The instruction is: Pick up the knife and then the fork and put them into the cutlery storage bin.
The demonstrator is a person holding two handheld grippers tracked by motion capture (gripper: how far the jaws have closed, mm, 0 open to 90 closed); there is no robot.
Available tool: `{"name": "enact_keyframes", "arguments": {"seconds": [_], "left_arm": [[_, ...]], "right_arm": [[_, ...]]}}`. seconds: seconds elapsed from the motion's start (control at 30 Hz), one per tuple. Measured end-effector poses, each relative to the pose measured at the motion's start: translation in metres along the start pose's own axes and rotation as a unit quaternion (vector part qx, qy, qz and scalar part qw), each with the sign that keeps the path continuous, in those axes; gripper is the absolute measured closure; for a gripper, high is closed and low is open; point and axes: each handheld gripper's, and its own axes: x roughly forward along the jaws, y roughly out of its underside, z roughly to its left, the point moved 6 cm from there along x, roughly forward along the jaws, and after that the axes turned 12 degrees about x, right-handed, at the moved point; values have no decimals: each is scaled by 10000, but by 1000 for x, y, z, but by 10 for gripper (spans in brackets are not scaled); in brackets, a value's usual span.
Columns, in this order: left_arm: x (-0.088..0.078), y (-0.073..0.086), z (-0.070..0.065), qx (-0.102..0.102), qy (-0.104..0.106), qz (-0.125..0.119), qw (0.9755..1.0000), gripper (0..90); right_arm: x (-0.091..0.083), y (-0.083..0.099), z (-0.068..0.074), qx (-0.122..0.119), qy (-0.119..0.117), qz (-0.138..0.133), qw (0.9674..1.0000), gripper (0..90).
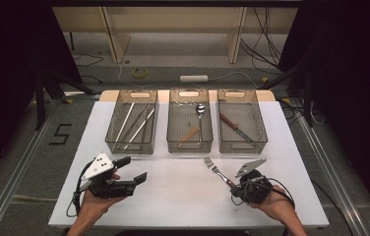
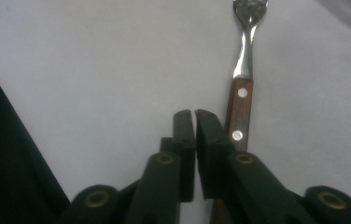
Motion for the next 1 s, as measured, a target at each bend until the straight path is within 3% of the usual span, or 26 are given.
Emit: {"name": "enact_keyframes", "arguments": {"seconds": [0.1, 0.33, 0.57, 0.77, 1.0], "left_arm": [[0, 0, 0, 0, 0, -9, 10000, 175], [1, 0, 0, 14, -11, 7, 10000, 175], [1, 0, 1, 9, -23, -2, 10000, 173], [1, 0, 1, 16, -24, -2, 10000, 171], [0, 0, 1, 16, -27, -14, 10000, 171]], "right_arm": [[-3, -3, 0, 50, -34, -52, 10000, 762], [-16, -17, -8, 368, 76, -221, 9991, 473], [-19, -29, -16, 520, 265, -232, 9980, 343], [-13, -33, -21, 515, 356, 18, 9980, 332], [-2, -29, -21, 413, 372, 424, 9976, 470]]}}
